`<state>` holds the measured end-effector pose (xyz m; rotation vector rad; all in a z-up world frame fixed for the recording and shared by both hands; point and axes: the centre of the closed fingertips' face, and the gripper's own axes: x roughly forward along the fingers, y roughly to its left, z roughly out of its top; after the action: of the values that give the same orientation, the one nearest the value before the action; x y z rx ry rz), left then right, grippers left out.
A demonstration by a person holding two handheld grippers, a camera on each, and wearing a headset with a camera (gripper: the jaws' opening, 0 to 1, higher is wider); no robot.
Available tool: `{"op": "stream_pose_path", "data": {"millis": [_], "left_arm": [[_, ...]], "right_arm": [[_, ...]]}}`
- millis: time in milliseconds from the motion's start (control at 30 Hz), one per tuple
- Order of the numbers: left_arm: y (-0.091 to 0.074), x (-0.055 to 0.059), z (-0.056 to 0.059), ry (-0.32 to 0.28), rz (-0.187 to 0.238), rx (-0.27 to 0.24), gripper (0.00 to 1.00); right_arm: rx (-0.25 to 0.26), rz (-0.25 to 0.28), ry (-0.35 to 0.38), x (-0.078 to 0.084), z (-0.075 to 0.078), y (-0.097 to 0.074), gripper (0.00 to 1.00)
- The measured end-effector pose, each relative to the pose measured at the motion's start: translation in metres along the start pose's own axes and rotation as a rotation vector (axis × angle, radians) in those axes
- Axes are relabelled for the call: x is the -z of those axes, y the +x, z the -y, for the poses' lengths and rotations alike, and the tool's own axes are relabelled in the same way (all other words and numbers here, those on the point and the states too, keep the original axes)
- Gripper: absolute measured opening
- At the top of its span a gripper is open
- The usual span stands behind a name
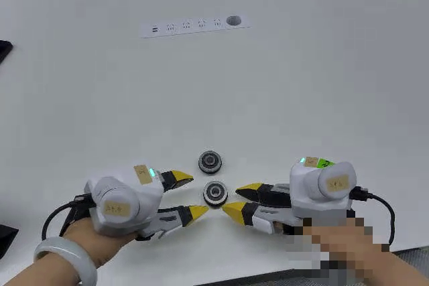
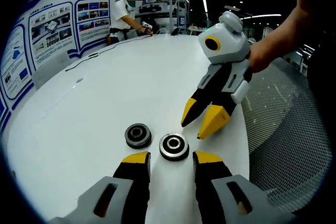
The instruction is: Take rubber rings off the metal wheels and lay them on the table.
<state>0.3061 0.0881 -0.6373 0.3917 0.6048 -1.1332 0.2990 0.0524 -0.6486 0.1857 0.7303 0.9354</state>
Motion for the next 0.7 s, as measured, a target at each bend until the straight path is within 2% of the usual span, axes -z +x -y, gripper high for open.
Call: {"op": "stream_pose_path", "data": {"millis": [533, 700], "left_arm": [[0.017, -0.001, 0.002, 0.075, -0.062, 0.028, 0.32], [0.024, -0.006, 0.003, 0.099, -0.075, 0.037, 0.3]], "right_arm": [[-0.004, 0.015, 0.033, 0.0, 0.002, 0.003, 0.26], [-0.003, 0.025, 0.049, 0.001, 0.003, 0.003, 0.26]]}}
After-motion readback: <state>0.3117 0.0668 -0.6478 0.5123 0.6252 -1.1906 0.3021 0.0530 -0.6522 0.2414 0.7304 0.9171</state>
